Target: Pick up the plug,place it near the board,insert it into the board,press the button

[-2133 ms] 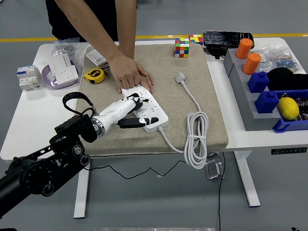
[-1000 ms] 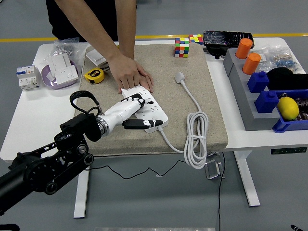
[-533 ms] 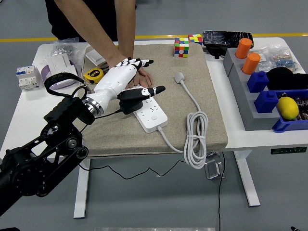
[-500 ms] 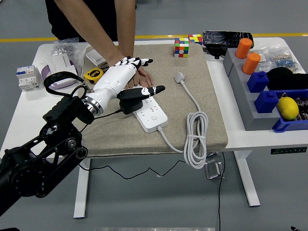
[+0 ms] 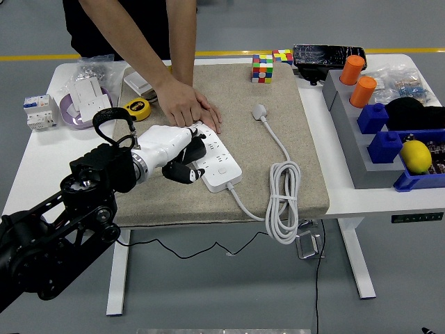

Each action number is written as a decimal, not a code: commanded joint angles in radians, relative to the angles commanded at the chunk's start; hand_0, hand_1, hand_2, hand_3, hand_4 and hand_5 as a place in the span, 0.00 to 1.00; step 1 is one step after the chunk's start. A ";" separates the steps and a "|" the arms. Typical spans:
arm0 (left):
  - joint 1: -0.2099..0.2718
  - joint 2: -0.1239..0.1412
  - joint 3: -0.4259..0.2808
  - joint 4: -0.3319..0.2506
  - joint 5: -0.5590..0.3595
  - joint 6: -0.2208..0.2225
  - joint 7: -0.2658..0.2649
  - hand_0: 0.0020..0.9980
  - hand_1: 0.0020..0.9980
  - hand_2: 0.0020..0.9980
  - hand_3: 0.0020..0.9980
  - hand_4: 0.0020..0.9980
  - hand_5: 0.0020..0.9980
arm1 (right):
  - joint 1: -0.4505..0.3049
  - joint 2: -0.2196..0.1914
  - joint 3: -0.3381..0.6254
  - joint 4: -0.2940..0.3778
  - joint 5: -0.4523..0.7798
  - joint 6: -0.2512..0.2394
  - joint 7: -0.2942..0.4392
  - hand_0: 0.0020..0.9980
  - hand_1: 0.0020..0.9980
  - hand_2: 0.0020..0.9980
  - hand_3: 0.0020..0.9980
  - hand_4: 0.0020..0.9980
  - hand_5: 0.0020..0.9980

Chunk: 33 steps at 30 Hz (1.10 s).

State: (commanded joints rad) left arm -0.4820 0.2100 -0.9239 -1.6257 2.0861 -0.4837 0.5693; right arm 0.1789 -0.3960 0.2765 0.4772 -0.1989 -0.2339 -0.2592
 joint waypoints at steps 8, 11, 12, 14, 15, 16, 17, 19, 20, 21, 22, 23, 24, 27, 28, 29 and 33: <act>-0.039 -0.007 0.065 0.060 -0.233 -0.010 0.012 0.14 0.06 0.17 0.98 0.45 0.21 | 0.006 0.000 0.001 0.000 0.002 0.000 0.000 0.87 0.79 0.77 0.77 1.00 0.81; -0.055 -0.009 0.100 0.083 -0.325 0.012 0.009 0.14 0.06 0.17 0.98 0.45 0.21 | 0.007 -0.001 0.000 -0.001 0.003 0.000 0.001 0.87 0.79 0.77 0.77 1.00 0.81; -0.062 -0.012 0.112 0.093 -0.346 0.020 0.007 0.14 0.06 0.17 0.99 0.44 0.22 | 0.007 -0.001 0.000 -0.001 0.003 0.000 0.000 0.87 0.79 0.77 0.77 1.00 0.81; -0.071 -0.019 0.126 0.109 -0.372 0.036 0.004 0.14 0.06 0.17 0.99 0.44 0.22 | 0.007 -0.001 0.001 -0.001 0.003 0.000 0.001 0.87 0.79 0.77 0.77 1.00 0.81; -0.074 -0.021 0.130 0.115 -0.380 0.040 0.004 0.14 0.06 0.17 0.99 0.44 0.22 | 0.007 0.000 0.001 -0.001 0.003 0.000 0.001 0.87 0.79 0.77 0.77 1.00 0.81; -0.080 -0.027 0.136 0.131 -0.392 0.051 0.000 0.14 0.06 0.17 0.99 0.44 0.22 | 0.007 0.000 0.000 -0.001 0.003 0.001 0.001 0.87 0.79 0.77 0.77 1.00 0.81; -0.085 -0.032 0.140 0.145 -0.402 0.058 -0.003 0.14 0.06 0.17 0.99 0.44 0.22 | 0.007 0.000 -0.001 -0.001 0.003 0.000 0.001 0.87 0.79 0.77 0.77 1.00 0.81; -0.093 -0.039 0.145 0.169 -0.418 0.068 -0.008 0.14 0.06 0.17 1.00 0.44 0.24 | 0.007 0.001 -0.001 -0.001 0.002 0.001 0.001 0.87 0.79 0.77 0.77 1.00 0.81; -0.098 -0.043 0.147 0.183 -0.419 0.073 -0.011 0.14 0.06 0.17 1.00 0.44 0.24 | 0.007 0.001 -0.001 0.000 0.002 0.001 0.001 0.87 0.79 0.77 0.77 1.00 0.81; -0.103 -0.047 0.149 0.196 -0.420 0.079 -0.014 0.14 0.06 0.17 1.00 0.44 0.24 | 0.007 0.001 -0.001 0.000 0.002 0.001 0.001 0.87 0.79 0.77 0.77 1.00 0.81; -0.107 -0.051 0.151 0.208 -0.423 0.083 -0.016 0.14 0.06 0.17 1.00 0.44 0.24 | 0.007 0.001 -0.001 0.000 0.002 0.001 0.001 0.87 0.79 0.77 0.77 1.00 0.81; -0.112 -0.056 0.153 0.222 -0.421 0.087 -0.018 0.14 0.06 0.17 1.00 0.44 0.24 | 0.007 0.001 -0.002 0.000 0.002 0.001 0.001 0.87 0.79 0.77 0.77 1.00 0.81; -0.118 -0.061 0.155 0.234 -0.416 0.091 -0.021 0.14 0.06 0.17 1.00 0.43 0.23 | 0.007 0.001 -0.003 0.000 0.003 0.001 0.001 0.87 0.79 0.77 0.77 1.00 0.81; -0.131 -0.074 0.161 0.268 -0.410 0.098 -0.029 0.14 0.06 0.17 1.00 0.43 0.23 | 0.008 0.000 -0.005 -0.001 0.004 0.000 0.001 0.87 0.79 0.77 0.77 1.00 0.81; -0.135 -0.077 0.164 0.280 -0.404 0.101 -0.031 0.14 0.06 0.17 1.00 0.43 0.23 | 0.009 0.001 -0.006 -0.001 0.004 0.001 0.001 0.87 0.79 0.77 0.77 1.00 0.81; -0.139 -0.081 0.167 0.293 -0.398 0.102 -0.032 0.14 0.06 0.17 1.00 0.43 0.23 | 0.009 0.000 -0.006 -0.001 0.003 0.001 0.001 0.87 0.79 0.77 0.77 1.00 0.81; -0.143 -0.086 0.174 0.325 -0.388 0.106 -0.037 0.14 0.06 0.17 0.99 0.41 0.22 | 0.010 0.000 -0.005 0.000 0.002 0.000 0.001 0.87 0.79 0.76 0.77 1.00 0.81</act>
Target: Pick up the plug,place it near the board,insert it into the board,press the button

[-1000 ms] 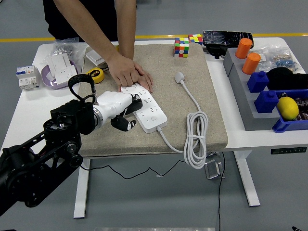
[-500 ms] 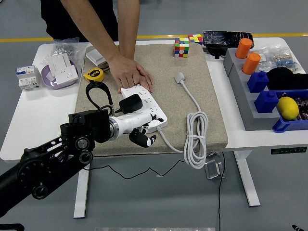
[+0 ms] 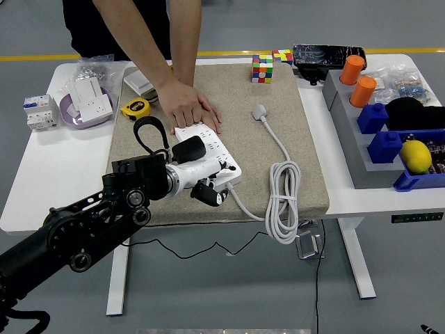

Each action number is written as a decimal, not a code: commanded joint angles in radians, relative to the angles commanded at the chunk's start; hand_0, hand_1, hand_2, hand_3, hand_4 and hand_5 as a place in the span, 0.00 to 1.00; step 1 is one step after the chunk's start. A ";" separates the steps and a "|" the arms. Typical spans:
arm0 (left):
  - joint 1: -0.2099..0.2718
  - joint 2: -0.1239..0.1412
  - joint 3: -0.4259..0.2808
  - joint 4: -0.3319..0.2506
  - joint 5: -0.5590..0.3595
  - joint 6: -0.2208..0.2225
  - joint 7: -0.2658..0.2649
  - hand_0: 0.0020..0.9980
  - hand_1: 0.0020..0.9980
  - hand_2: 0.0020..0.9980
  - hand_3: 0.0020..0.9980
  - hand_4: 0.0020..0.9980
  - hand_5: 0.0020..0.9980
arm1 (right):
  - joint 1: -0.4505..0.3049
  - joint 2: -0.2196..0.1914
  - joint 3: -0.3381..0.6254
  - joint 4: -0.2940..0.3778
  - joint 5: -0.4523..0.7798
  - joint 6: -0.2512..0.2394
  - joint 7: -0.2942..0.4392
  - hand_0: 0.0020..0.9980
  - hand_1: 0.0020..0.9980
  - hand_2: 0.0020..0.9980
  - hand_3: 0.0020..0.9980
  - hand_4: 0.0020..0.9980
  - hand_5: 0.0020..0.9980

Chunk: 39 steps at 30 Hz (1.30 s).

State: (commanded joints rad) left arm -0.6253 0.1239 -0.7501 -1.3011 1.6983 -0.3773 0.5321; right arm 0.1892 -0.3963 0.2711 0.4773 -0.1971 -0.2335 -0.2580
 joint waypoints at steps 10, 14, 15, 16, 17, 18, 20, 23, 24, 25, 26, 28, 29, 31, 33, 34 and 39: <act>0.006 -0.002 0.000 0.054 0.027 0.013 -0.014 0.14 0.06 0.17 0.99 0.41 0.21 | -0.006 -0.001 -0.005 0.000 0.001 0.000 0.000 0.87 0.79 0.77 0.77 1.00 0.81; 0.007 0.001 0.001 0.050 0.035 0.010 -0.014 0.14 0.06 0.17 0.99 0.41 0.21 | -0.007 -0.001 -0.006 0.000 0.002 0.001 0.000 0.87 0.79 0.77 0.77 1.00 0.81; 0.006 0.001 0.002 0.050 0.037 0.010 -0.014 0.14 0.06 0.17 0.98 0.41 0.21 | -0.006 -0.001 -0.006 0.000 0.002 0.001 0.000 0.87 0.79 0.77 0.77 1.00 0.81; 0.006 0.002 0.002 0.050 0.038 0.009 -0.014 0.14 0.06 0.17 0.98 0.41 0.21 | -0.006 -0.001 -0.006 0.000 0.002 0.001 0.000 0.87 0.79 0.77 0.77 1.00 0.81; 0.006 0.002 0.002 0.049 0.039 0.009 -0.014 0.14 0.06 0.17 0.98 0.41 0.21 | -0.007 -0.001 -0.006 0.000 0.002 0.001 0.000 0.87 0.79 0.77 0.77 1.00 0.81; 0.006 0.003 0.001 0.049 0.041 0.006 -0.014 0.14 0.06 0.17 0.98 0.41 0.21 | -0.007 -0.001 -0.006 0.000 0.001 0.001 0.000 0.87 0.79 0.77 0.77 1.00 0.81; 0.006 0.005 0.000 0.045 0.044 0.004 -0.015 0.14 0.06 0.17 0.98 0.41 0.21 | -0.007 -0.001 -0.006 0.000 0.002 0.001 0.000 0.87 0.79 0.77 0.77 1.00 0.81; 0.006 0.008 -0.002 0.030 0.048 0.004 -0.015 0.14 0.06 0.17 0.98 0.41 0.21 | -0.008 -0.002 -0.007 0.000 0.002 0.001 0.000 0.87 0.79 0.76 0.78 1.00 0.81; 0.006 0.008 -0.003 0.027 0.050 0.004 -0.014 0.14 0.06 0.17 0.98 0.41 0.21 | -0.008 -0.002 -0.007 0.000 0.002 0.001 0.000 0.87 0.79 0.76 0.78 1.00 0.81; 0.005 0.008 -0.003 0.026 0.053 0.001 -0.014 0.14 0.06 0.17 0.98 0.41 0.21 | -0.008 -0.002 -0.007 0.000 0.002 0.001 0.000 0.87 0.79 0.76 0.78 1.00 0.81; 0.004 0.008 -0.003 0.028 0.055 -0.002 -0.014 0.14 0.06 0.17 0.98 0.41 0.21 | -0.008 -0.002 -0.007 0.000 0.002 0.001 0.000 0.87 0.79 0.76 0.78 1.00 0.81; 0.002 0.008 -0.002 0.031 0.064 -0.006 -0.013 0.14 0.06 0.17 0.98 0.41 0.21 | -0.007 -0.002 -0.006 0.000 0.002 0.001 0.000 0.87 0.79 0.76 0.78 1.00 0.81; 0.002 0.010 0.000 0.034 0.067 -0.011 -0.012 0.14 0.06 0.17 0.98 0.41 0.21 | -0.007 -0.002 -0.006 0.000 0.002 0.000 0.000 0.87 0.79 0.76 0.78 1.00 0.81; 0.001 0.013 0.004 0.039 0.068 -0.015 -0.012 0.14 0.06 0.17 0.98 0.41 0.21 | -0.007 -0.002 -0.005 0.000 0.002 0.000 0.000 0.87 0.79 0.76 0.78 1.00 0.81; 0.000 0.013 0.004 0.042 0.070 -0.014 -0.012 0.14 0.06 0.17 0.97 0.41 0.21 | -0.007 -0.003 -0.005 0.000 0.003 0.000 0.000 0.87 0.79 0.77 0.78 1.00 0.81; 0.000 0.013 0.003 0.044 0.073 -0.014 -0.012 0.14 0.06 0.17 0.97 0.41 0.21 | -0.006 -0.003 -0.006 0.000 0.003 0.000 0.000 0.87 0.79 0.77 0.78 1.00 0.81; -0.004 0.016 0.009 0.047 0.083 -0.030 -0.008 0.14 0.06 0.17 0.97 0.41 0.21 | -0.004 -0.002 -0.002 0.000 0.002 0.000 0.000 0.87 0.79 0.77 0.78 1.00 0.81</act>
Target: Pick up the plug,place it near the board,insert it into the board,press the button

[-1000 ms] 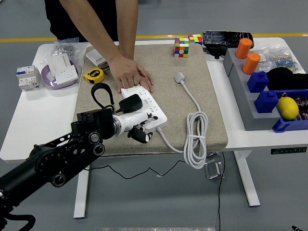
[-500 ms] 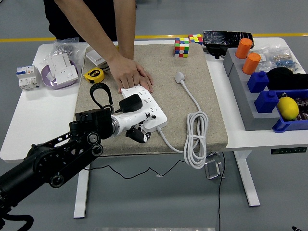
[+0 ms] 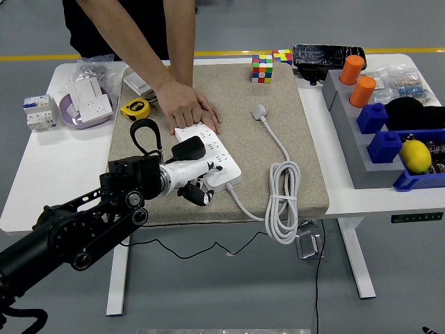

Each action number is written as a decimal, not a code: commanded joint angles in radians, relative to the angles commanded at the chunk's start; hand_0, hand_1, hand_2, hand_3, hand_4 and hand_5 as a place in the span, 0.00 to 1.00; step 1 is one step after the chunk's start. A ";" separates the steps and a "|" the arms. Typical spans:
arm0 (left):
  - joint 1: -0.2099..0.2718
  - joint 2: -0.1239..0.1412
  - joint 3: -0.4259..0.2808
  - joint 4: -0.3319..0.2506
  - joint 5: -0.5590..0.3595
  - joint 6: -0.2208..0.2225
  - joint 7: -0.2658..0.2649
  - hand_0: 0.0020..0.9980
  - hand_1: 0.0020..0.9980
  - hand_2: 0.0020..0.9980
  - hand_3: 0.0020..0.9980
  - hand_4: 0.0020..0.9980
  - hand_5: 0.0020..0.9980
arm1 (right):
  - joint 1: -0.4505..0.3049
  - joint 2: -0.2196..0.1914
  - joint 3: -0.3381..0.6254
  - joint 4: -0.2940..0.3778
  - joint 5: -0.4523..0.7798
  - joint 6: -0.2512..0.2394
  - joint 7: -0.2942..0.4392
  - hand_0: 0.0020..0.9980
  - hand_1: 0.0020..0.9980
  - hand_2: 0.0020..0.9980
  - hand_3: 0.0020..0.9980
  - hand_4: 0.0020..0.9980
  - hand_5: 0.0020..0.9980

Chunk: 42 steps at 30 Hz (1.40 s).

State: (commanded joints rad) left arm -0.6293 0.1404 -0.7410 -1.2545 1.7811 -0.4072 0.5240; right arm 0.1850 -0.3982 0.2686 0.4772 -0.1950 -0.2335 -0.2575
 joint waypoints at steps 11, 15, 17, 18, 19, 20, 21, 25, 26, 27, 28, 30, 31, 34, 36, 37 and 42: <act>-0.006 0.008 0.027 -0.009 0.021 -0.039 0.000 0.14 0.06 0.17 0.96 0.41 0.21 | 0.001 0.002 0.006 0.000 -0.001 0.000 0.000 0.87 0.79 0.77 0.78 1.00 0.81; -0.007 0.009 0.028 -0.010 0.021 -0.041 -0.002 0.14 0.06 0.17 0.95 0.41 0.21 | 0.001 0.002 0.007 -0.001 0.000 0.000 0.000 0.87 0.79 0.77 0.78 1.00 0.81; -0.008 0.009 0.026 -0.013 0.024 -0.038 -0.003 0.14 0.06 0.17 0.95 0.41 0.21 | 0.002 0.002 0.007 0.000 -0.001 0.000 0.000 0.87 0.79 0.77 0.78 1.00 0.81; -0.008 0.009 0.026 -0.014 0.025 -0.037 -0.003 0.14 0.06 0.17 0.95 0.41 0.21 | 0.002 0.002 0.007 -0.001 0.000 0.000 0.000 0.87 0.79 0.77 0.78 1.00 0.81; -0.008 0.010 0.025 -0.016 0.026 -0.035 -0.004 0.14 0.06 0.17 0.95 0.41 0.21 | 0.002 0.002 0.007 -0.001 0.000 0.000 0.000 0.87 0.79 0.77 0.78 1.00 0.81; -0.009 0.010 0.023 -0.018 0.028 -0.031 -0.005 0.14 0.06 0.17 0.95 0.41 0.21 | 0.003 0.002 0.007 0.000 -0.001 0.000 0.000 0.87 0.79 0.77 0.78 1.00 0.81; -0.009 0.009 0.022 -0.019 0.030 -0.030 -0.006 0.14 0.06 0.17 0.95 0.41 0.21 | 0.003 0.002 0.007 0.000 -0.001 0.000 0.000 0.87 0.79 0.77 0.78 1.00 0.81; -0.008 0.009 0.017 -0.026 0.034 -0.019 -0.010 0.14 0.06 0.17 0.95 0.41 0.22 | 0.001 0.002 0.005 0.000 0.000 0.000 -0.001 0.87 0.79 0.77 0.78 1.00 0.81; -0.007 0.008 0.015 -0.029 0.034 -0.015 -0.011 0.14 0.06 0.17 0.95 0.41 0.22 | 0.001 0.002 0.004 -0.001 0.000 -0.001 0.000 0.87 0.79 0.77 0.78 1.00 0.81; -0.007 0.008 0.015 -0.030 0.035 -0.014 -0.012 0.14 0.06 0.17 0.95 0.41 0.22 | 0.000 0.002 0.003 0.000 0.000 -0.001 0.000 0.87 0.79 0.77 0.78 1.00 0.81; -0.006 0.008 0.015 -0.032 0.036 -0.015 -0.011 0.14 0.06 0.17 0.95 0.41 0.22 | 0.000 0.002 0.004 0.000 -0.001 -0.001 0.000 0.87 0.79 0.77 0.78 1.00 0.81; -0.005 0.009 0.017 -0.038 0.036 -0.015 -0.011 0.14 0.06 0.17 0.94 0.41 0.21 | -0.001 0.002 0.004 0.000 -0.001 -0.001 0.000 0.87 0.80 0.77 0.78 1.00 0.81; -0.004 0.010 0.020 -0.040 0.036 -0.015 -0.011 0.14 0.06 0.17 0.94 0.41 0.21 | -0.001 0.002 0.003 0.000 -0.001 -0.001 0.000 0.87 0.80 0.77 0.78 1.00 0.81; -0.001 0.009 0.023 -0.041 0.037 -0.011 -0.013 0.14 0.06 0.17 0.94 0.41 0.21 | -0.002 0.001 0.001 0.000 0.000 -0.001 -0.001 0.87 0.80 0.77 0.78 1.00 0.81; 0.000 0.007 0.025 -0.034 0.040 -0.008 -0.015 0.14 0.06 0.17 0.94 0.41 0.21 | -0.003 0.000 0.001 0.000 0.000 -0.001 0.000 0.87 0.80 0.77 0.78 1.00 0.81; 0.000 0.007 0.025 -0.031 0.040 -0.009 -0.015 0.14 0.06 0.17 0.94 0.41 0.21 | -0.003 0.000 0.001 0.000 0.000 -0.001 0.000 0.87 0.80 0.77 0.78 1.00 0.81; 0.000 0.009 0.026 -0.024 0.040 -0.007 -0.017 0.14 0.06 0.17 0.94 0.41 0.21 | -0.005 0.000 0.001 0.000 0.001 -0.001 -0.001 0.87 0.80 0.77 0.78 1.00 0.81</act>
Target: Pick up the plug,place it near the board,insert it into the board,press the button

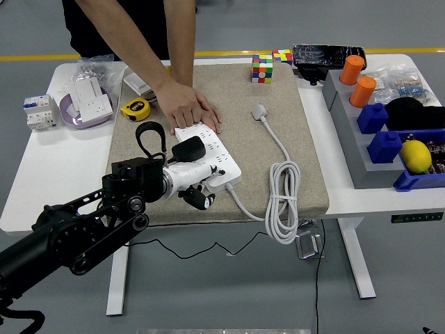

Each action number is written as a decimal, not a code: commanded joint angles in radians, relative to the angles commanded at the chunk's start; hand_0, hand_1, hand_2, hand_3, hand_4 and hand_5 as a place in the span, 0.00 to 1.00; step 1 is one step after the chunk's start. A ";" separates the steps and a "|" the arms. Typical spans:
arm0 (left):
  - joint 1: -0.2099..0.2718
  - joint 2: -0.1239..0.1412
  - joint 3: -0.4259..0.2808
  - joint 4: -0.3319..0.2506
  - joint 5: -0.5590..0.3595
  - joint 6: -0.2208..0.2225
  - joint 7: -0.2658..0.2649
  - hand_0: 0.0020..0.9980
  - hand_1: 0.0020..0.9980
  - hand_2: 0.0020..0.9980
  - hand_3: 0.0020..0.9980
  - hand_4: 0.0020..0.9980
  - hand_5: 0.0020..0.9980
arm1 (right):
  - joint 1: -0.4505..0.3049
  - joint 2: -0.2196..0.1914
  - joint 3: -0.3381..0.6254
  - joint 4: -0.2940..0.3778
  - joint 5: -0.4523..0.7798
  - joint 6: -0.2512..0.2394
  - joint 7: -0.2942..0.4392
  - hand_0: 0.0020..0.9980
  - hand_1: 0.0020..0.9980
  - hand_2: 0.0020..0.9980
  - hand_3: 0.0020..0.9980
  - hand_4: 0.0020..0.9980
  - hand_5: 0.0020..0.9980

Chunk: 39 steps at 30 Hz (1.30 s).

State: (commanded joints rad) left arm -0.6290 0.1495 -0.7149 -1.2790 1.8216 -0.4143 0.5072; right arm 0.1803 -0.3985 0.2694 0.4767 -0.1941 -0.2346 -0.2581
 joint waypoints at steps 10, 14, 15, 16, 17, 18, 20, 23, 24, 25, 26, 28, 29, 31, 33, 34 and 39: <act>-0.002 -0.002 -0.004 0.002 0.005 0.012 -0.011 0.14 0.06 0.17 0.94 0.41 0.21 | 0.001 0.000 0.001 0.000 0.001 0.001 0.000 0.87 0.80 0.77 0.78 1.00 0.81; -0.005 -0.002 -0.008 -0.007 0.007 0.017 -0.015 0.14 0.06 0.17 0.94 0.41 0.22 | 0.001 0.001 0.000 0.000 0.001 0.001 0.000 0.87 0.80 0.77 0.78 1.00 0.81; -0.006 -0.002 -0.008 -0.008 0.007 0.017 -0.015 0.14 0.06 0.17 0.94 0.41 0.22 | 0.001 0.001 0.000 0.000 0.001 0.001 0.000 0.87 0.80 0.77 0.78 1.00 0.81; -0.005 -0.002 -0.007 -0.010 0.007 0.019 -0.016 0.14 0.06 0.17 0.94 0.41 0.22 | 0.002 0.001 0.001 0.000 0.001 0.001 0.000 0.87 0.80 0.77 0.78 1.00 0.81; -0.006 -0.001 -0.007 -0.012 0.006 0.019 -0.016 0.14 0.06 0.17 0.94 0.41 0.22 | 0.002 0.000 0.002 0.000 0.001 0.001 0.000 0.87 0.80 0.77 0.78 1.00 0.81; -0.006 -0.001 -0.007 -0.013 0.006 0.017 -0.016 0.14 0.06 0.17 0.93 0.41 0.21 | 0.003 0.000 0.001 0.000 0.001 0.001 0.000 0.87 0.80 0.77 0.78 1.00 0.81; -0.007 -0.001 -0.008 -0.013 0.006 0.016 -0.015 0.14 0.06 0.17 0.93 0.41 0.21 | 0.004 0.000 0.001 0.000 0.002 0.001 0.000 0.87 0.80 0.77 0.78 1.00 0.81; -0.007 -0.002 -0.008 -0.007 0.008 0.020 -0.017 0.14 0.06 0.17 0.93 0.41 0.21 | 0.004 0.000 0.002 0.000 0.002 0.001 0.000 0.87 0.80 0.77 0.78 1.00 0.81; -0.008 -0.003 -0.009 -0.002 0.009 0.021 -0.017 0.14 0.06 0.17 0.93 0.41 0.21 | 0.005 0.000 0.002 -0.001 0.003 0.001 0.000 0.87 0.80 0.77 0.78 1.00 0.81; -0.009 -0.003 -0.010 0.002 0.010 0.021 -0.018 0.14 0.06 0.17 0.93 0.41 0.21 | 0.005 0.000 0.002 -0.001 0.003 0.001 0.000 0.87 0.80 0.77 0.78 1.00 0.81; -0.009 -0.003 -0.011 0.004 0.010 0.022 -0.018 0.14 0.06 0.17 0.93 0.41 0.21 | 0.005 0.000 0.002 -0.001 0.003 0.001 0.000 0.87 0.80 0.77 0.78 1.00 0.81; -0.010 -0.002 -0.014 0.005 0.010 0.023 -0.019 0.14 0.06 0.17 0.93 0.41 0.21 | 0.005 0.001 0.004 -0.001 0.002 0.001 0.000 0.87 0.80 0.77 0.78 1.00 0.81; -0.011 -0.002 -0.014 0.005 0.010 0.023 -0.019 0.14 0.06 0.17 0.93 0.41 0.21 | 0.005 0.001 0.004 -0.001 0.002 0.001 0.000 0.87 0.80 0.77 0.78 1.00 0.81; -0.012 -0.001 -0.013 0.006 0.009 0.024 -0.019 0.14 0.05 0.17 0.93 0.41 0.21 | 0.005 0.001 0.004 -0.001 0.002 0.001 0.000 0.87 0.80 0.77 0.78 1.00 0.81; -0.011 -0.001 -0.012 0.007 0.009 0.022 -0.019 0.14 0.05 0.17 0.93 0.41 0.21 | 0.005 0.001 0.005 -0.001 0.001 0.001 0.000 0.87 0.80 0.77 0.78 1.00 0.81; -0.011 -0.001 -0.010 0.007 0.009 0.019 -0.019 0.14 0.05 0.17 0.93 0.41 0.21 | 0.005 0.001 0.005 -0.001 0.001 0.001 0.000 0.87 0.80 0.77 0.78 1.00 0.81; -0.010 -0.002 -0.006 0.007 0.009 0.023 -0.020 0.14 0.05 0.17 0.93 0.41 0.21 | 0.005 0.001 0.005 -0.001 0.002 0.000 0.000 0.87 0.80 0.77 0.78 1.00 0.81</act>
State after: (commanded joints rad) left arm -0.6391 0.1471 -0.7206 -1.2723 1.8304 -0.3914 0.4871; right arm 0.1858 -0.3972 0.2748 0.4756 -0.1922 -0.2342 -0.2580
